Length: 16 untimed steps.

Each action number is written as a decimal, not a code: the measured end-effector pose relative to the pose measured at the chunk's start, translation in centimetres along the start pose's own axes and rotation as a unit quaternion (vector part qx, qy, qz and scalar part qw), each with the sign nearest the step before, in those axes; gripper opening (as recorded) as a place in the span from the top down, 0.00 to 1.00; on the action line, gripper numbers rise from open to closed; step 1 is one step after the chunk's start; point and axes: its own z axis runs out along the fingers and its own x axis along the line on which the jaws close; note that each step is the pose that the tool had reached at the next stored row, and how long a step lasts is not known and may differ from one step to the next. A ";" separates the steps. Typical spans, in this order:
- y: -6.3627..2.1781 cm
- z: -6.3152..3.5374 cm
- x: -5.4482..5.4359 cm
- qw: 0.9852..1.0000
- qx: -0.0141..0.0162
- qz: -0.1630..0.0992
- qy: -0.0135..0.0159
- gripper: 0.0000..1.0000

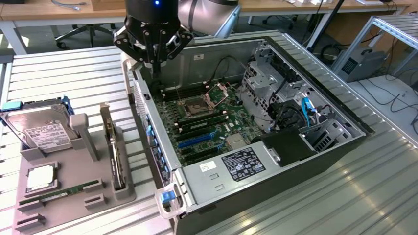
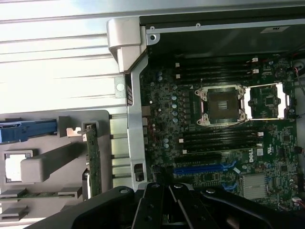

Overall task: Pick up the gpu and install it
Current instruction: 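Reach for the gpu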

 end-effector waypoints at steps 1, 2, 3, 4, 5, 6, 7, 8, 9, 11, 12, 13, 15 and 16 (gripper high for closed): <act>0.00 0.00 0.0 1.000 0.000 0.000 0.000 0.89; -0.01 0.00 0.1 1.000 0.000 0.000 0.000 0.89; -0.01 0.00 0.1 1.000 0.000 0.000 0.000 0.89; -0.01 0.00 0.1 1.000 0.000 0.000 0.000 0.89; -0.01 0.00 0.2 1.000 0.000 0.000 0.000 0.89; -0.02 0.00 0.2 1.000 0.000 0.000 0.000 0.89; -0.02 0.00 0.3 1.000 0.000 0.000 0.000 0.89; -0.02 0.00 0.3 1.000 0.000 0.000 0.000 0.89; -0.02 -0.01 0.3 1.000 0.000 0.000 0.000 0.89; -0.03 -0.01 0.4 1.000 0.000 0.000 0.000 0.89; -0.03 -0.01 0.4 1.000 0.000 0.000 0.000 0.89; -0.04 -0.01 0.5 1.000 0.000 0.000 0.000 0.89; -0.04 -0.01 0.5 1.000 0.000 0.000 0.000 0.89; -0.04 -0.02 0.6 1.000 0.000 0.000 0.000 0.89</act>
